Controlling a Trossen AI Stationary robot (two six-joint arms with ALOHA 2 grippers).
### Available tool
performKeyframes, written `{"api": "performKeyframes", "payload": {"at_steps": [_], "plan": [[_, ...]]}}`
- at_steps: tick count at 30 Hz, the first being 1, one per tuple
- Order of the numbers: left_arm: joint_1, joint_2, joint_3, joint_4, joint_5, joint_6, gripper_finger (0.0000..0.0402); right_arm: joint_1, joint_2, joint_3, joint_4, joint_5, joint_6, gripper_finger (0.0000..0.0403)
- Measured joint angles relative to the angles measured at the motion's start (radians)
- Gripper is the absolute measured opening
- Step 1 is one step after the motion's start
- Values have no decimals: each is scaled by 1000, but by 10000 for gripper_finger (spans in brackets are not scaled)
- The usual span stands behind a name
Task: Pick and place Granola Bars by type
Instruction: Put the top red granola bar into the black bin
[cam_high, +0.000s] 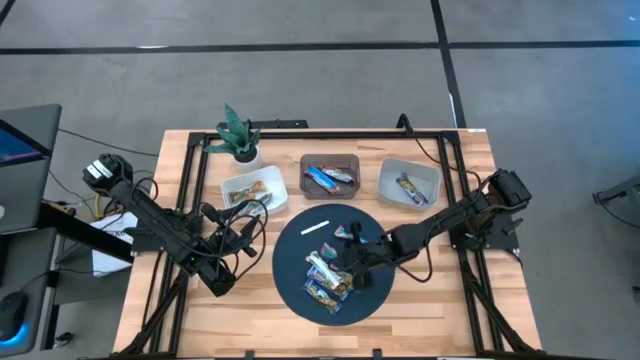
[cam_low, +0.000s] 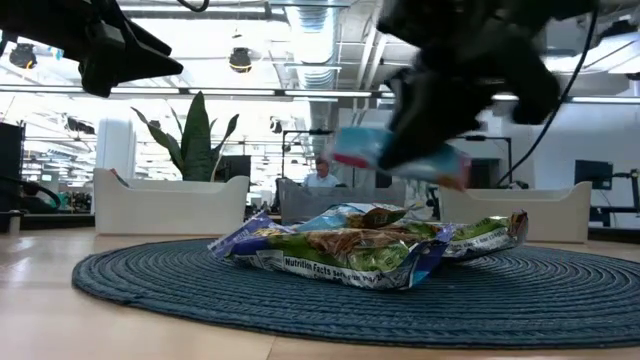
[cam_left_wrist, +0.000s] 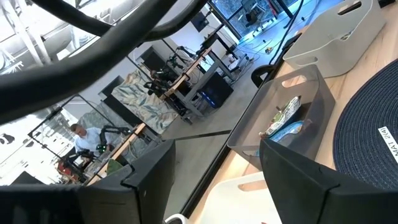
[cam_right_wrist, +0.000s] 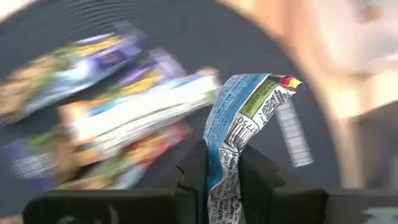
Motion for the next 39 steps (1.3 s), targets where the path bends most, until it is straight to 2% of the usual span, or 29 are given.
{"api": "performKeyframes", "payload": {"at_steps": [3,6,16,22,26,33,39], "plan": [[0,0,0,0,0,0,228,-39,0,19,2,86,-82,58],[0,0,0,0,0,0,228,-101,0,31,4,128,-159,58],[0,0,0,-7,0,0,228,-364,0,33,80,128,-414,58],[0,0,0,-9,0,0,228,-484,0,33,145,-25,-538,58],[0,0,0,-9,0,0,228,-538,0,33,146,-106,-542,58],[0,0,0,-9,0,0,228,-586,0,33,153,-128,-528,72],[0,0,0,-10,0,0,228,-605,0,33,156,-122,-542,131]]}}
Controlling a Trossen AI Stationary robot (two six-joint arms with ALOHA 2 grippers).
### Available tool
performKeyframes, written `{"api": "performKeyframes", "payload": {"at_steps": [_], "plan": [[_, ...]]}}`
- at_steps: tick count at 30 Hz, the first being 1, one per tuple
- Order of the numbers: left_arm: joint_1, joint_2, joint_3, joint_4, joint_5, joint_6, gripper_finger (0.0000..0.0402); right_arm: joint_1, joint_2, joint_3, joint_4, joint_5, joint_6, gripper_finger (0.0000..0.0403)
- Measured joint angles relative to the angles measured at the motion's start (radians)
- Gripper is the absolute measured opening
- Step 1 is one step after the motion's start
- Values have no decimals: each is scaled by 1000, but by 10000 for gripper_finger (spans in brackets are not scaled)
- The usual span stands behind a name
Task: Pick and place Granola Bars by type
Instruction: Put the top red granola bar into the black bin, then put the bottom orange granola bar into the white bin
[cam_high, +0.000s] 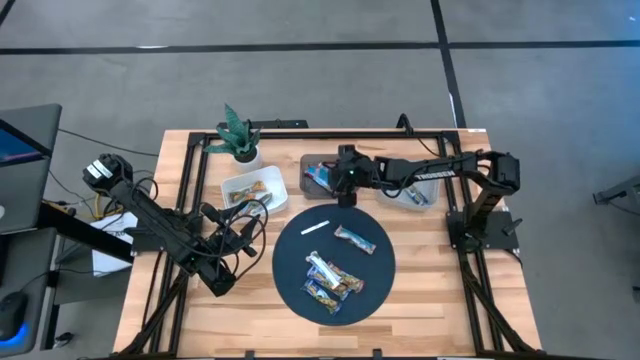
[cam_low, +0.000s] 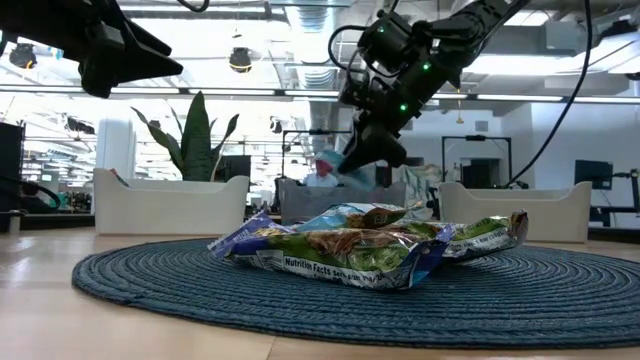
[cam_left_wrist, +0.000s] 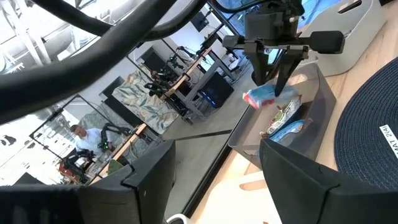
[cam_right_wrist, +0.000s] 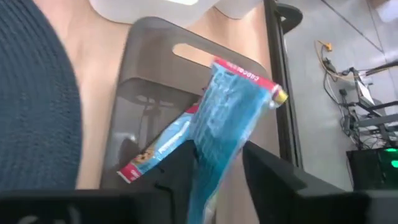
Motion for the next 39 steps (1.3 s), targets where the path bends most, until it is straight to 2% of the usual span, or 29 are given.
{"api": "performKeyframes", "payload": {"at_steps": [6,12,17,25,32,35,39], "plan": [[0,0,0,0,1,0,228,42,-5,0,33,79,-2,201],[0,0,0,0,24,0,228,98,-12,46,-2,175,-9,224],[0,0,0,3,77,-1,228,169,-75,64,-94,180,33,217],[0,0,0,110,289,65,228,327,-219,44,-428,166,382,195],[0,3,0,346,429,254,228,505,-299,-70,-443,182,571,178],[11,10,0,426,488,331,228,580,-312,-111,-435,239,638,171],[53,33,0,521,608,412,228,662,-314,-151,-416,374,710,162]]}}
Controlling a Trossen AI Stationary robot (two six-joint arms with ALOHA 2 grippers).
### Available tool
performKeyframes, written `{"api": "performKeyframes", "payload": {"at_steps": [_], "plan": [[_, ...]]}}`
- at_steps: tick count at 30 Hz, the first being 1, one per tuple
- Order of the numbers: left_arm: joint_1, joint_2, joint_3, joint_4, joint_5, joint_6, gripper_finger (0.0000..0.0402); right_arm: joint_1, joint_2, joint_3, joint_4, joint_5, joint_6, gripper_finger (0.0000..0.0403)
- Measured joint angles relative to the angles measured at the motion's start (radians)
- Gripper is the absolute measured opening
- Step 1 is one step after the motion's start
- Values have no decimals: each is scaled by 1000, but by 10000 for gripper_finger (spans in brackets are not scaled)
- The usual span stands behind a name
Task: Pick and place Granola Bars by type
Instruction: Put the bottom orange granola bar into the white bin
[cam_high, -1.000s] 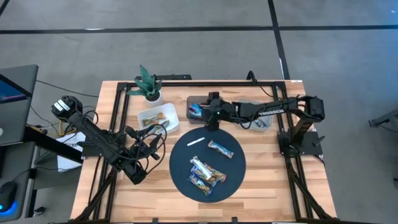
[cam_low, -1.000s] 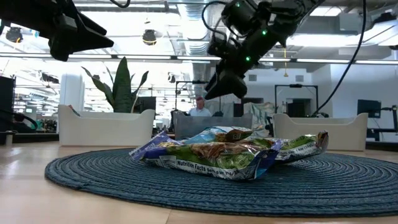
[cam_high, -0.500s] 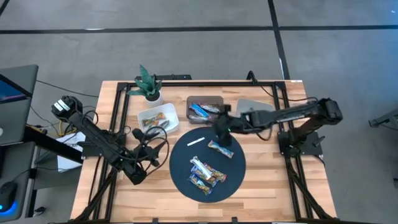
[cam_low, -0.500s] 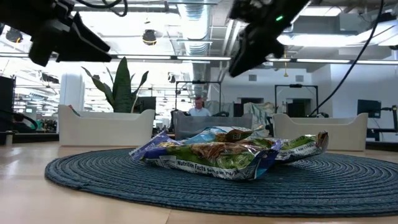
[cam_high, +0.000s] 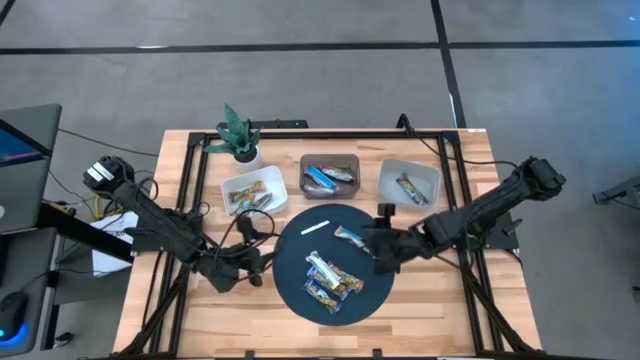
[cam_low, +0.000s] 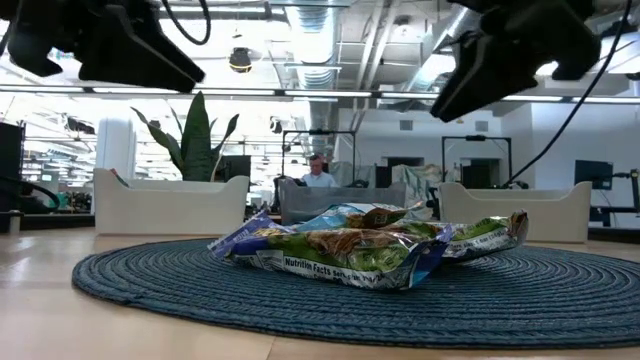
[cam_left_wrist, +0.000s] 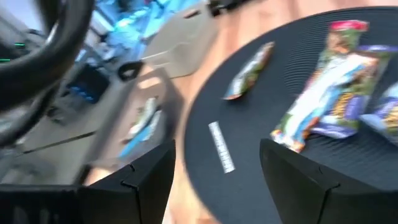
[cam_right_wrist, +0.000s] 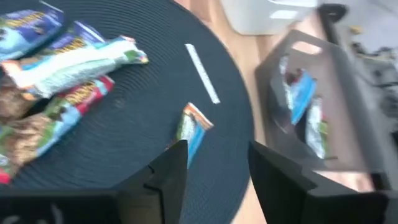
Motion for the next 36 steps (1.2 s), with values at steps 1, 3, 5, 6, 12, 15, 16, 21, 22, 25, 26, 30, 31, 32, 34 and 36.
{"api": "performKeyframes", "payload": {"at_steps": [1,3,5,6,12,15,16,21,22,25,26,30,31,32,34,36], "plan": [[18,10,0,35,44,29,228,16,5,-4,1,31,17,160],[56,36,0,112,155,100,228,38,8,-20,13,89,41,156],[100,70,0,207,282,185,228,53,8,-42,39,142,57,152],[121,88,0,258,345,232,228,56,8,-55,50,163,59,151],[231,177,0,479,561,455,228,40,2,-65,33,260,96,142],[273,187,7,529,530,519,228,25,2,-65,3,327,152,137],[284,187,10,536,503,533,228,18,2,-65,-11,352,174,136],[303,187,23,554,407,524,228,-1,2,-65,-99,436,316,132],[305,187,23,547,417,503,228,-1,2,-65,-114,435,336,132],[314,187,22,494,592,498,228,9,3,-65,-124,432,371,133],[321,187,22,480,685,504,228,15,3,-65,-124,432,378,133],[360,187,22,487,924,505,228,45,3,-65,-119,429,389,133],[373,187,22,485,946,503,228,53,3,-65,-112,429,389,132],[385,187,22,483,963,496,228,60,3,-65,-106,428,389,132],[413,203,22,495,1009,475,228,72,3,-65,-100,428,389,132],[439,234,22,508,1072,468,228,80,3,-65,-98,428,389,133]]}}
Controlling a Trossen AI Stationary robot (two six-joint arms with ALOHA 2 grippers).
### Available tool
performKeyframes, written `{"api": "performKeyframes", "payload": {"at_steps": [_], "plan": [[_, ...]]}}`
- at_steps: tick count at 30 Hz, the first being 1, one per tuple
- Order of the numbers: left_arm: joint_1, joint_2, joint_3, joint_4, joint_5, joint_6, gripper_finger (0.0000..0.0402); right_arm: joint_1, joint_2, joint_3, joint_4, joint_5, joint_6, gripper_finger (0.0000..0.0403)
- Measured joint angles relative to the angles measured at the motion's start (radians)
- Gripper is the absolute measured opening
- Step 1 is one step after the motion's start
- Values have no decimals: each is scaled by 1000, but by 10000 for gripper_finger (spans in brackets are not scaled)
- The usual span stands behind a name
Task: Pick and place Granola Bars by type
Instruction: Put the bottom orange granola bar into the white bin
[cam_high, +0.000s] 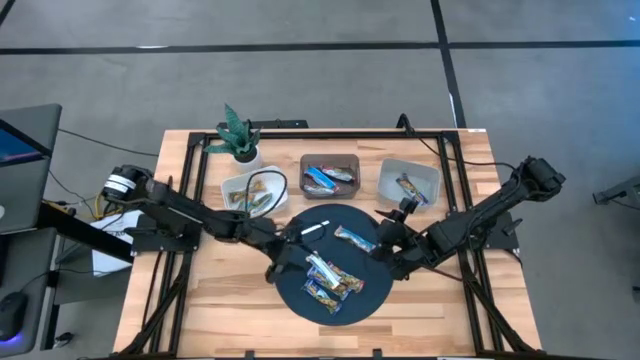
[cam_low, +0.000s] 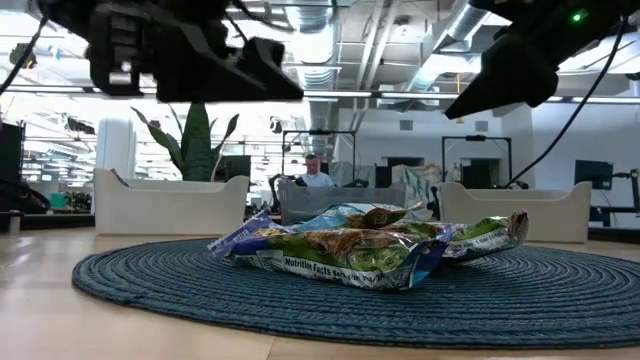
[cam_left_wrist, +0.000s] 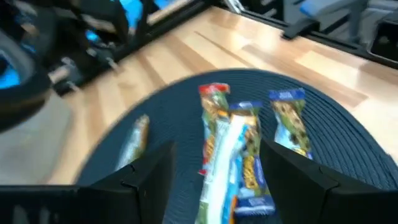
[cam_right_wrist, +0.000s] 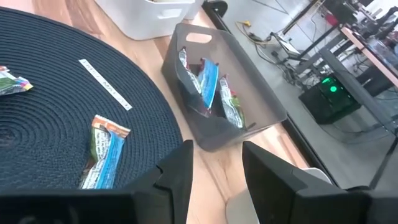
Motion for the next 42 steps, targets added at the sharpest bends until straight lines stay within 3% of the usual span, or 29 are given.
{"api": "performKeyframes", "payload": {"at_steps": [7,18,30,42], "plan": [[66,178,118,26,152,-8,228,-1,0,0,-3,0,-1,133],[94,381,362,-304,220,-45,228,0,1,0,-15,-2,-1,134],[101,413,386,-356,223,-45,227,0,1,0,-15,-9,-1,134],[101,411,387,-399,223,-68,199,0,1,0,-14,-23,-1,134]]}}
